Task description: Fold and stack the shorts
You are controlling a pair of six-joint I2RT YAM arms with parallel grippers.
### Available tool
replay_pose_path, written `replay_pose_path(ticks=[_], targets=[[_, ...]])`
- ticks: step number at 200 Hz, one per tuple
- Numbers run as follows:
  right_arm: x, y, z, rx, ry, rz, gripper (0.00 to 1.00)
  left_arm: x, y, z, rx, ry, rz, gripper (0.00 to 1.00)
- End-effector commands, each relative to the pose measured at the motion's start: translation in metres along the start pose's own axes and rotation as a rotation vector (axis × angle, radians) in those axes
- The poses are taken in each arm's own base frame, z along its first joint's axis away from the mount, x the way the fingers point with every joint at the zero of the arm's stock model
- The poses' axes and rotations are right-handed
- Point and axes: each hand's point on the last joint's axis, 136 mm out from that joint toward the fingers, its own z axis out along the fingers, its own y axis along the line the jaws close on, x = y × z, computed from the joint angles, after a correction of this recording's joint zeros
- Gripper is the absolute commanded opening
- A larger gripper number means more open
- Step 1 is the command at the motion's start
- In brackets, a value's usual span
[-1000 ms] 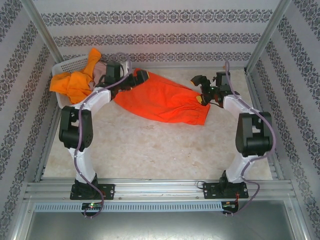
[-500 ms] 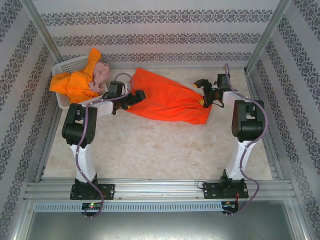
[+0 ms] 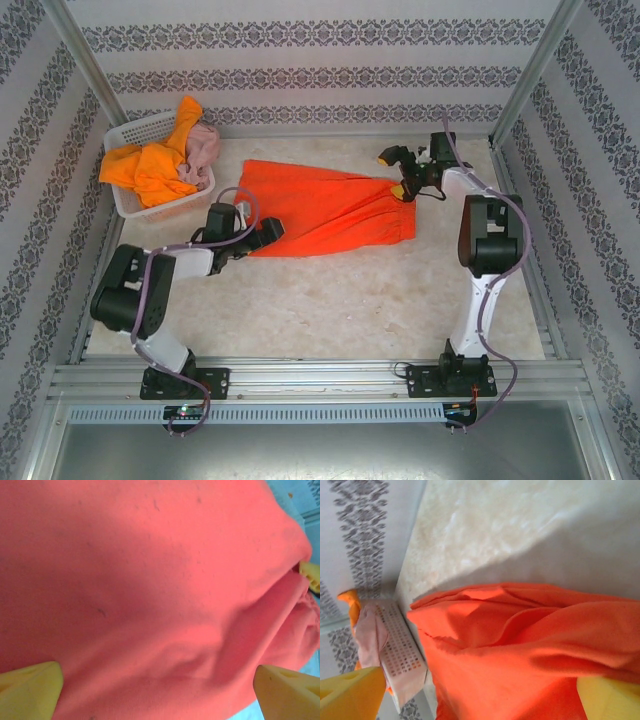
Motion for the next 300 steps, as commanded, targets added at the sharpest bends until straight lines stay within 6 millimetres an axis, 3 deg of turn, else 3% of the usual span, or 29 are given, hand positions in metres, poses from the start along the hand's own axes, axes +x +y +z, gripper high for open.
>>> replay_pose_path(ticks=[1, 17, 34, 57, 95, 128, 157, 194, 211, 233, 270, 300], targets=[[0.023, 0.055, -0.044, -0.096, -0.022, -0.156, 0.98, -0.026, -0.032, -0.026, 0.019, -0.071, 0.030, 1.00], [0.047, 0.058, -0.052, -0.095, 0.009, -0.181, 0.98, -0.049, -0.059, -0.040, 0.044, -0.103, 0.069, 1.00], [0.069, 0.044, -0.050, -0.071, 0.042, -0.170, 0.98, -0.068, -0.082, -0.042, 0.093, -0.124, 0.098, 1.00], [0.083, 0.015, -0.043, -0.013, 0.061, -0.146, 0.98, -0.081, -0.088, -0.026, 0.117, -0.118, 0.116, 1.00], [0.096, -0.041, -0.034, 0.103, 0.088, -0.107, 0.98, -0.076, -0.045, 0.006, 0.037, -0.085, 0.083, 1.00], [0.095, -0.089, -0.039, 0.196, 0.093, -0.051, 0.98, -0.058, 0.007, 0.013, -0.046, -0.070, 0.017, 1.00], [0.097, -0.110, -0.047, 0.228, 0.107, -0.030, 0.98, -0.028, 0.038, 0.015, -0.112, -0.029, -0.007, 1.00], [0.108, -0.127, -0.056, 0.263, 0.143, -0.015, 0.98, 0.003, 0.068, 0.000, -0.194, -0.012, -0.044, 1.00], [0.115, -0.128, -0.061, 0.264, 0.157, -0.025, 0.98, 0.014, 0.071, -0.009, -0.202, -0.007, -0.048, 1.00], [0.123, -0.110, -0.071, 0.226, 0.155, -0.072, 0.98, 0.017, 0.060, -0.023, -0.166, -0.011, -0.017, 1.00], [0.129, -0.054, -0.090, 0.180, 0.089, -0.274, 0.98, -0.005, 0.014, -0.054, -0.054, -0.096, 0.081, 1.00], [0.120, -0.015, -0.089, 0.148, 0.053, -0.398, 0.98, -0.026, -0.018, -0.072, 0.020, -0.171, 0.156, 1.00]])
